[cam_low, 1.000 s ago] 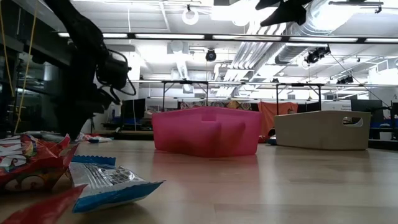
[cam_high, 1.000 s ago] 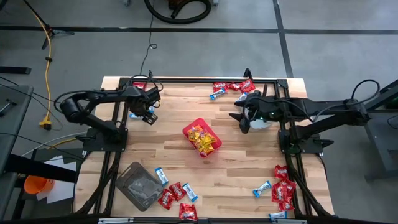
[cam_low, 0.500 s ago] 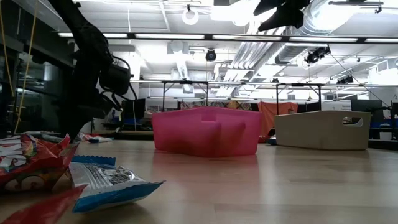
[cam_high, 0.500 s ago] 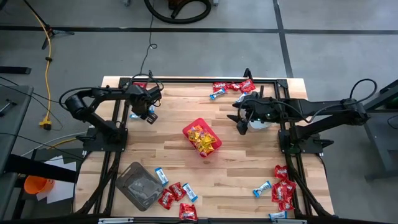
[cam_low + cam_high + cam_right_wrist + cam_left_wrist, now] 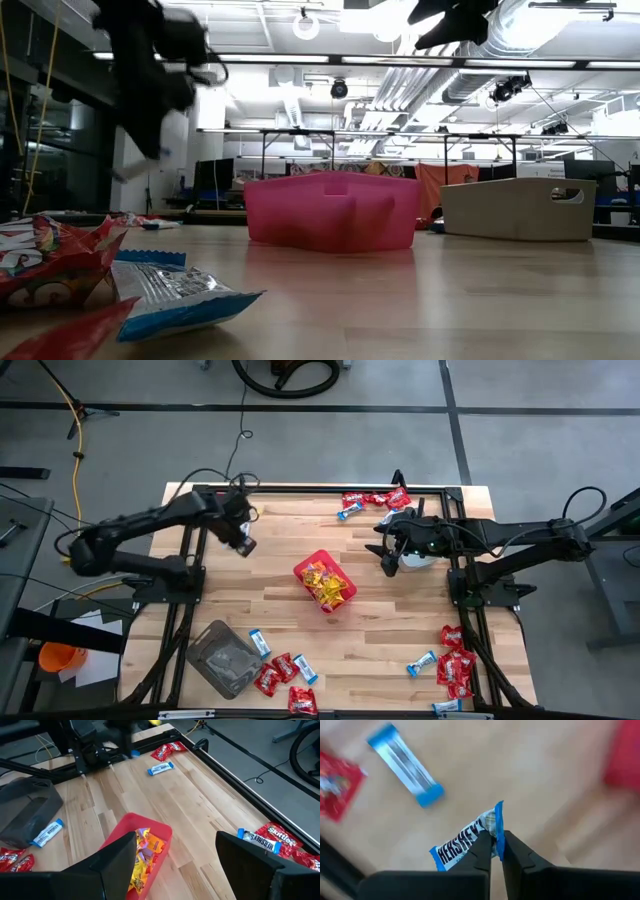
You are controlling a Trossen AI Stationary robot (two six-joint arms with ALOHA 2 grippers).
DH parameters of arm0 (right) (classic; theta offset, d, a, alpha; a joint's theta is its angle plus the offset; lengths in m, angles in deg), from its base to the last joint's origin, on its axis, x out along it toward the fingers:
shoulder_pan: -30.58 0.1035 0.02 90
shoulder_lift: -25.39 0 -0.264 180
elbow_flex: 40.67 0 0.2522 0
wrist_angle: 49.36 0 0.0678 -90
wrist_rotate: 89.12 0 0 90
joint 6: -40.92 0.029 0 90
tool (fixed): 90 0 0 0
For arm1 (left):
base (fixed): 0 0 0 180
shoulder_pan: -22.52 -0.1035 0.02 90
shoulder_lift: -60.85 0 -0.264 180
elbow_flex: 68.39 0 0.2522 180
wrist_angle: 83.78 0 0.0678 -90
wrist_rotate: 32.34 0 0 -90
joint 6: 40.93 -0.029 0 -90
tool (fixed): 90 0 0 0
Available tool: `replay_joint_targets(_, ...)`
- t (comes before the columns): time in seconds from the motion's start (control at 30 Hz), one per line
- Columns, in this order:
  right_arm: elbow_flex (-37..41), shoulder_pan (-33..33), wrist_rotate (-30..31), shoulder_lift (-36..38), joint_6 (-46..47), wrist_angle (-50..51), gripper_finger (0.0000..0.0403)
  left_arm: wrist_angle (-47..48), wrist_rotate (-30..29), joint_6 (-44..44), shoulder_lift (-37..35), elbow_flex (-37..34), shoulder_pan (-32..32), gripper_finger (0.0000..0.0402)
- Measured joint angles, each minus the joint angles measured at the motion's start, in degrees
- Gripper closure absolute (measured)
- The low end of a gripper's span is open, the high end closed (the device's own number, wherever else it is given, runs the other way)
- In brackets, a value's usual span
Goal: Sort candy
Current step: Put the blue candy into the black bin
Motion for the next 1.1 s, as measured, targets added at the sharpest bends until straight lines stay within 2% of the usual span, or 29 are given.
replay_joint_targets(0.13, 0.0, 0.0, 0.9, 0.0, -2.4, 0.0, 0.0135, 10.4, 5.3, 8.6, -3.8, 3.2, 11.2, 0.0399)
replay_joint_targets(0.3, 0.0, 0.0, 2.4, 0.0, -4.8, 0.2, 0.0135, 16.8, 16.7, 24.3, -6.8, 5.0, 31.1, 0.04)
replay_joint_targets(0.4, 0.0, -0.1, 3.3, 0.0, -5.2, 0.3, 0.0135, 15.0, 21.8, 36.7, -7.7, 5.1, 43.2, 0.0401)
replay_joint_targets(0.5, 0.0, -1.1, 3.4, 0.0, -5.2, 0.3, 0.0135, 10.2, 23.4, 47.6, -7.2, 5.1, 53.9, 0.0401)
replay_joint_targets(0.6, 0.0, -2.4, 3.4, 0.0, -5.6, 0.3, 0.0135, 1.2, 22.4, 54.7, -5.5, 4.9, 61.5, 0.0401)
replay_joint_targets(0.73, 0.0, -4.3, 3.2, 0.0, -5.6, 0.3, 0.0135, -12.9, 19.5, 60.7, -2.2, 2.5, 67.5, 0.0393)
replay_joint_targets(0.8, 0.0, -5.0, 2.9, 0.0, -5.6, 0.3, 0.0135, -17.0, 19.3, 62.6, 0.1, 1.2, 69.1, 0.0384)
replay_joint_targets(1.1, 0.0, -7.3, 2.5, 0.0, -5.6, 0.3, 0.0135, -18.2, 21.2, 61.6, 9.5, 0.6, 72.3, 0.0313)
